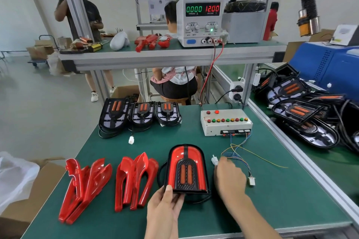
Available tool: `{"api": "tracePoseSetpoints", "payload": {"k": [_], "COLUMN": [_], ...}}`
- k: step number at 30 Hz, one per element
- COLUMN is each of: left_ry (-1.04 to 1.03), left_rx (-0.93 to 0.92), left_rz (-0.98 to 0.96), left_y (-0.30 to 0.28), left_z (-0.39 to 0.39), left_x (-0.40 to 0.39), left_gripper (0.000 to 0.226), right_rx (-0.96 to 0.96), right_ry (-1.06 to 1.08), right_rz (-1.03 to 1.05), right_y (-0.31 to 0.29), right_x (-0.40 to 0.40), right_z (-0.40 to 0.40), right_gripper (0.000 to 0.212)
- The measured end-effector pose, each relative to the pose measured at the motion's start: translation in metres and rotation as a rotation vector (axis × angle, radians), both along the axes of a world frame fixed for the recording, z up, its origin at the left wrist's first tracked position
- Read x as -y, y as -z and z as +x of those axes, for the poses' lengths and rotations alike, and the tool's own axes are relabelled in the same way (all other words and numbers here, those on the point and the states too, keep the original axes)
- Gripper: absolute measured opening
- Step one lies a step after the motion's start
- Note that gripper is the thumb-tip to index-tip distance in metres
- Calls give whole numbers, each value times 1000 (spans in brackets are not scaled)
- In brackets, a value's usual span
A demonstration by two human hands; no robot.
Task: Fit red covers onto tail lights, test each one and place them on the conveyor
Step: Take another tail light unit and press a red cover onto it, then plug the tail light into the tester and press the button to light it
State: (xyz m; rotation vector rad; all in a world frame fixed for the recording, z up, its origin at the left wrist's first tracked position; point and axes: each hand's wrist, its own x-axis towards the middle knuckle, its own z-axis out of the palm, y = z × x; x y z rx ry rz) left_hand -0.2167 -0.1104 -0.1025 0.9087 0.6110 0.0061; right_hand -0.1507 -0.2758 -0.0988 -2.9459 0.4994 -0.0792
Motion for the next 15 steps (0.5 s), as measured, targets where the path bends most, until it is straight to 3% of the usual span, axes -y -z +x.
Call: {"api": "tracePoseSetpoints", "payload": {"k": [3,7,9,13,15], "left_ry": [20,78,138,329,433], "left_rx": [-20,-16,-25,-23,4], "left_rz": [-9,0,36,252,470], "left_y": [0,5,6,3,-2], "left_z": [4,9,11,11,6], "left_x": [4,8,7,-2,-6], "left_gripper": [32,31,30,29,36], "right_rx": [145,483,544,581,563], "right_ry": [-40,99,145,136,128], "right_rz": [160,849,1033,1024,961], "right_y": [8,10,9,12,15], "right_x": [5,21,29,44,49], "right_z": [-22,-57,-69,-79,-81], "right_gripper": [14,9,12,11,15]}}
